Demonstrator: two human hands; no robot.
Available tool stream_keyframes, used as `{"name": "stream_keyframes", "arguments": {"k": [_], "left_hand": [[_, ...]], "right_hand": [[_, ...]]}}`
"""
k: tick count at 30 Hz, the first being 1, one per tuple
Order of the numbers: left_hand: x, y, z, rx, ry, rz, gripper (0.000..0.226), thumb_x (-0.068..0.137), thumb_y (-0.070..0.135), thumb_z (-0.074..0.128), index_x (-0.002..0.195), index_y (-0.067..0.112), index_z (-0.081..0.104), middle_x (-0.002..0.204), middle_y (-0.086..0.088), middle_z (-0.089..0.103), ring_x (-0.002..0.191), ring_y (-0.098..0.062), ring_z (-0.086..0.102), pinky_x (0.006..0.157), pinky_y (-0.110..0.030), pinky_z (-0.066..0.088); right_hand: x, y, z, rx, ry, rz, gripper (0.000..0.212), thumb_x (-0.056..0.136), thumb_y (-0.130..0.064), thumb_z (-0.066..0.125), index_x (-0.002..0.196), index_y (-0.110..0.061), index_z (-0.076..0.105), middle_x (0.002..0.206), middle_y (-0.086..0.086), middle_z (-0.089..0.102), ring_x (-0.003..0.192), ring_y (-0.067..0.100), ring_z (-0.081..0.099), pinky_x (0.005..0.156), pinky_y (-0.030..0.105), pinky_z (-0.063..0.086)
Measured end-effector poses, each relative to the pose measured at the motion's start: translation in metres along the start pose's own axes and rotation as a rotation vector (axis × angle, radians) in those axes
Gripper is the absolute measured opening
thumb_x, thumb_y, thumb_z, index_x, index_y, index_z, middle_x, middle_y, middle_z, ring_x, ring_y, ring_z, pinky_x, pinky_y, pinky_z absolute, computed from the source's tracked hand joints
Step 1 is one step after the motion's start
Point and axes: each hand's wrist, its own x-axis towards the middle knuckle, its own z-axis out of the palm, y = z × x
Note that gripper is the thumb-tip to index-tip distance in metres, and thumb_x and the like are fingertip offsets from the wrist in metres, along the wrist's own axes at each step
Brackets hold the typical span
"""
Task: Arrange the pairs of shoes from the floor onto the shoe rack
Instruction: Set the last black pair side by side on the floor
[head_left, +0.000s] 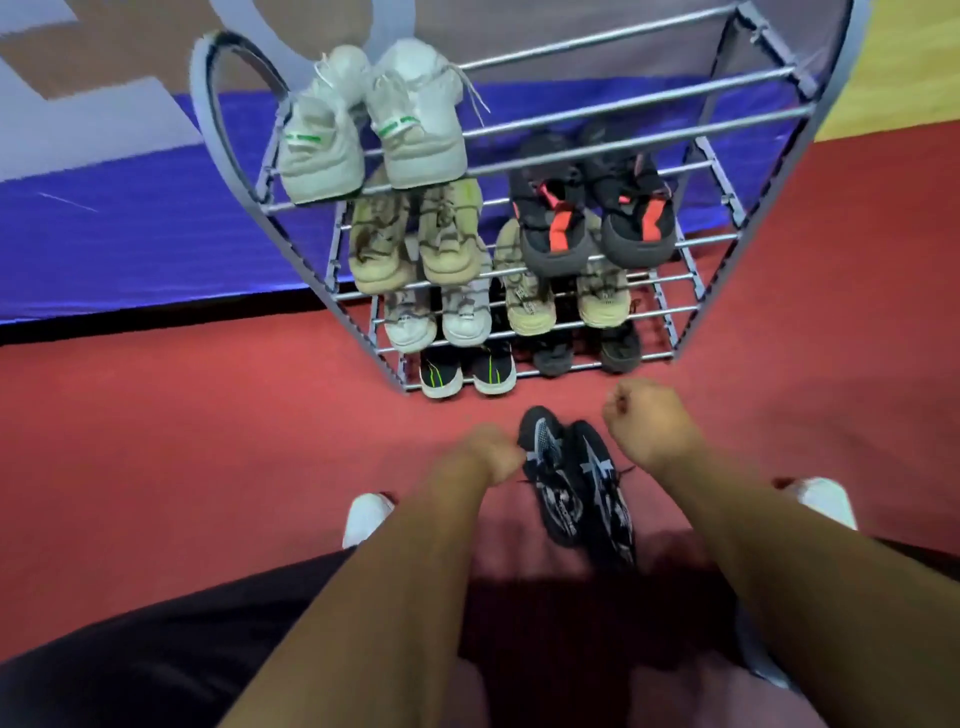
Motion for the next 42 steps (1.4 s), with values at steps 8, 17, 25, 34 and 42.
{"name": "stream_keyframes", "arguments": {"k": [8,17,25,34,42], "left_hand": [[0.058,-0.023,0.104,-0.063,-0.115,-0.095,0.035,0.100,0.029,0.057,0.131,0.016,0.065,0.125,-0.005,0.068,0.112,-0.026,0.064,0.096,-0.029,0.048],[0.109,-0.055,0.188,-0.308,0.055,-0.188,0.041,0.090,0.045,0.068,0.103,0.006,0.070,0.093,-0.012,0.077,0.085,-0.031,0.075,0.076,-0.037,0.061],[0.129,-0.068,0.189,-0.399,0.087,-0.233,0.025,0.088,0.033,0.057,0.076,0.012,0.059,0.078,-0.013,0.073,0.068,-0.032,0.075,0.062,-0.048,0.064],[0.131,-0.062,0.184,-0.334,0.109,-0.177,0.020,0.088,0.030,0.068,0.098,0.013,0.069,0.087,-0.010,0.075,0.073,-0.029,0.075,0.068,-0.045,0.064],[0.126,-0.065,0.164,-0.203,0.373,-0.277,0.051,0.095,0.047,0.056,0.123,0.005,0.057,0.127,-0.020,0.061,0.118,-0.043,0.059,0.096,-0.047,0.050]], "right_hand": [[-0.018,0.102,0.115,-0.161,-0.591,0.326,0.097,0.078,-0.068,0.065,0.153,-0.013,0.038,0.144,0.015,0.047,0.136,0.034,0.045,0.114,0.045,0.042],[-0.021,0.118,0.150,0.003,-0.479,0.370,0.100,0.082,-0.050,0.080,0.152,0.004,0.033,0.146,0.019,0.043,0.142,0.032,0.036,0.117,0.034,0.032],[-0.017,0.115,0.147,0.070,-0.407,0.374,0.078,0.062,-0.053,0.085,0.128,-0.015,0.066,0.122,0.009,0.068,0.117,0.027,0.063,0.101,0.030,0.051],[-0.008,0.122,0.129,-0.002,-0.175,0.463,0.096,0.072,-0.051,0.089,0.134,0.006,0.042,0.135,0.024,0.050,0.126,0.043,0.053,0.109,0.044,0.044],[0.004,0.123,0.138,-0.202,-0.275,0.469,0.099,0.080,-0.055,0.076,0.147,0.003,0.031,0.146,0.021,0.041,0.134,0.042,0.043,0.109,0.047,0.040]]}}
